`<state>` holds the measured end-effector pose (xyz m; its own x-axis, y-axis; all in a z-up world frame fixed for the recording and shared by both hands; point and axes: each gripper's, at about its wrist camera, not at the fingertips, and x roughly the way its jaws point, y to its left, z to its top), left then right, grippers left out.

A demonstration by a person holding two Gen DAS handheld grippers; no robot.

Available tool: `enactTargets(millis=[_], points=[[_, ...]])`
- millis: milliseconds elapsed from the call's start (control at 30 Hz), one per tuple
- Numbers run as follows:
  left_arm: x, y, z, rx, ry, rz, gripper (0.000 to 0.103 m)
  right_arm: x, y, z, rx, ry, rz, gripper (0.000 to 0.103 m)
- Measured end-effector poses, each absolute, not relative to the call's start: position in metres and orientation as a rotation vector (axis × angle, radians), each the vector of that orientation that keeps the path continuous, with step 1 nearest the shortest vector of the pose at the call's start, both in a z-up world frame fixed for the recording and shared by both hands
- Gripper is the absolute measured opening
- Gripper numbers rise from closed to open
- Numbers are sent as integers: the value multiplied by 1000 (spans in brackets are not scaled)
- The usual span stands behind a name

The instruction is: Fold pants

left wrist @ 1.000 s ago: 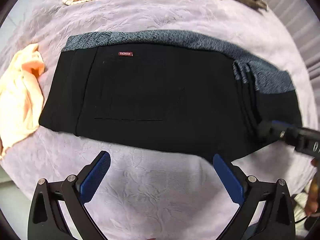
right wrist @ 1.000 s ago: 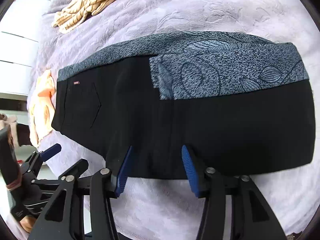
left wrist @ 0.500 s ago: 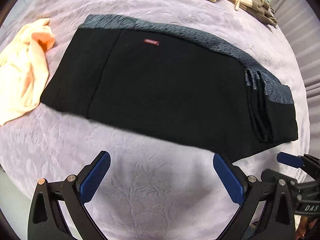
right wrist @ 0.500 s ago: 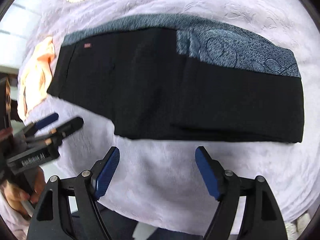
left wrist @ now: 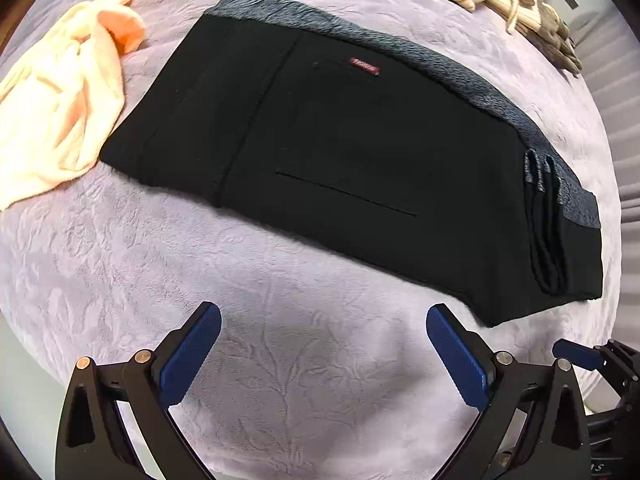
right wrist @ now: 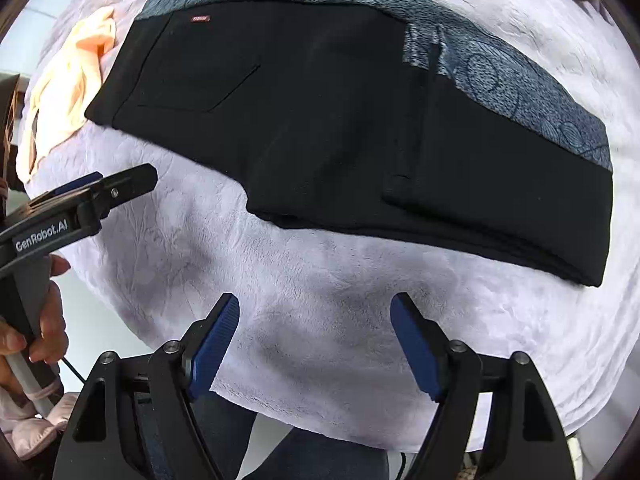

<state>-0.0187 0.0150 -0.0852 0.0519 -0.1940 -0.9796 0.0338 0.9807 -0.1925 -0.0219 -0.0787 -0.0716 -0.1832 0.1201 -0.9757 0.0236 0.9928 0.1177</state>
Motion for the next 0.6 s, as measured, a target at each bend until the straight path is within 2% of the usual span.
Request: enactTargets(millis=[333,600], points=[[-18,49,-84,-202,1499,-161,103,-19,-87,-72,132,1748,45,81],[-5,45,-82,-198,1494,-157,103,-19,-99,-70,149,1746,31,81]])
